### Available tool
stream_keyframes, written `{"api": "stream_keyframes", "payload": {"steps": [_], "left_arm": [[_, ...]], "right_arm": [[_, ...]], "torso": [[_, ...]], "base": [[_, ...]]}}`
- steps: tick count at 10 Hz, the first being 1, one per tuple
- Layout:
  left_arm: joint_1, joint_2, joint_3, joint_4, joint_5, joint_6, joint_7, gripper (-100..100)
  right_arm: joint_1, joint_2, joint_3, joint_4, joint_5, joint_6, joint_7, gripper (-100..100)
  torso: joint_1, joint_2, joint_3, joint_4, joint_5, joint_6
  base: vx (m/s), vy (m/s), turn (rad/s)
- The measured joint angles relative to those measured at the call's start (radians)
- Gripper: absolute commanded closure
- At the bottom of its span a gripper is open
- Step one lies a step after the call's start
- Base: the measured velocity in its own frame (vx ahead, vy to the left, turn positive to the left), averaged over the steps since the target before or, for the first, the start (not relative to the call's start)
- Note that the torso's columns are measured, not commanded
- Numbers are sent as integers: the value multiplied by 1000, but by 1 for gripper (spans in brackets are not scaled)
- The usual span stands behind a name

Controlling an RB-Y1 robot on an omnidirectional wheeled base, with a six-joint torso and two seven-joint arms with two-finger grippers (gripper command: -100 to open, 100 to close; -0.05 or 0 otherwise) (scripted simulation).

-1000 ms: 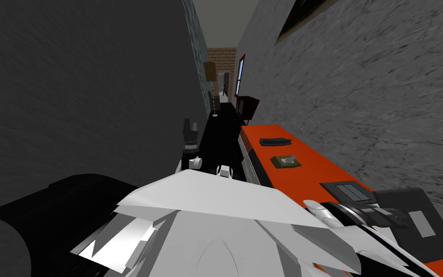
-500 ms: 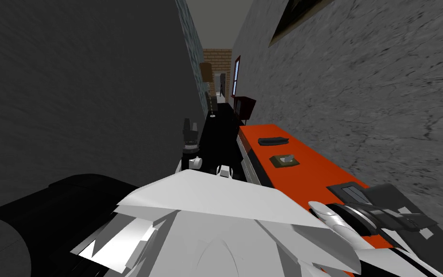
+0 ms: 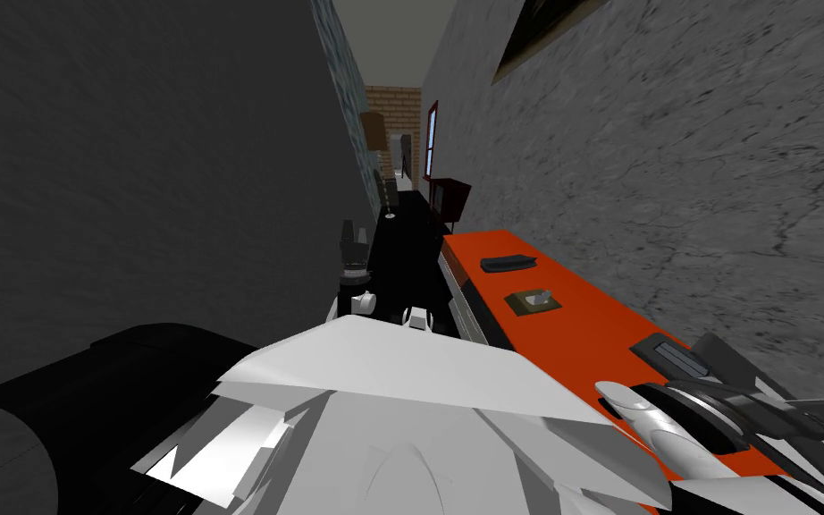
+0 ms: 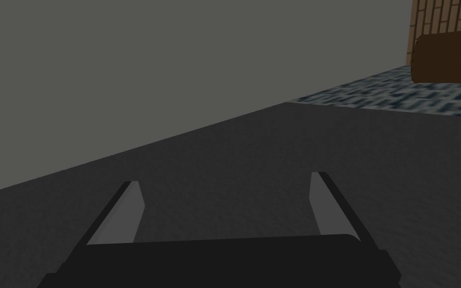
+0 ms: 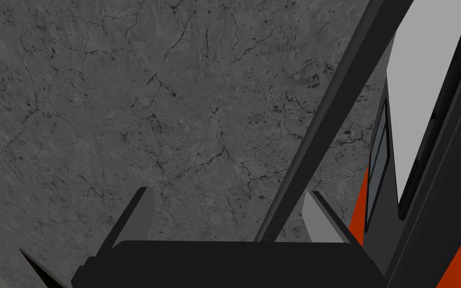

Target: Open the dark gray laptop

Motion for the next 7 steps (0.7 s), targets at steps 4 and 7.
{"api": "stream_keyframes", "payload": {"steps": [4,7], "left_arm": [[0,0,0,0,0,0,0,0],[0,0,0,0,0,0,0,0]], "right_arm": [[6,-12,5,0,6,-14,-21,0],[6,-11,6,0,6,-15,-21,0]], "torso": [[-2,1,0,0,-2,1],[-3,-2,-1,-1,-4,1]], "base": [[11,7,-6],[0,0,0]]}}
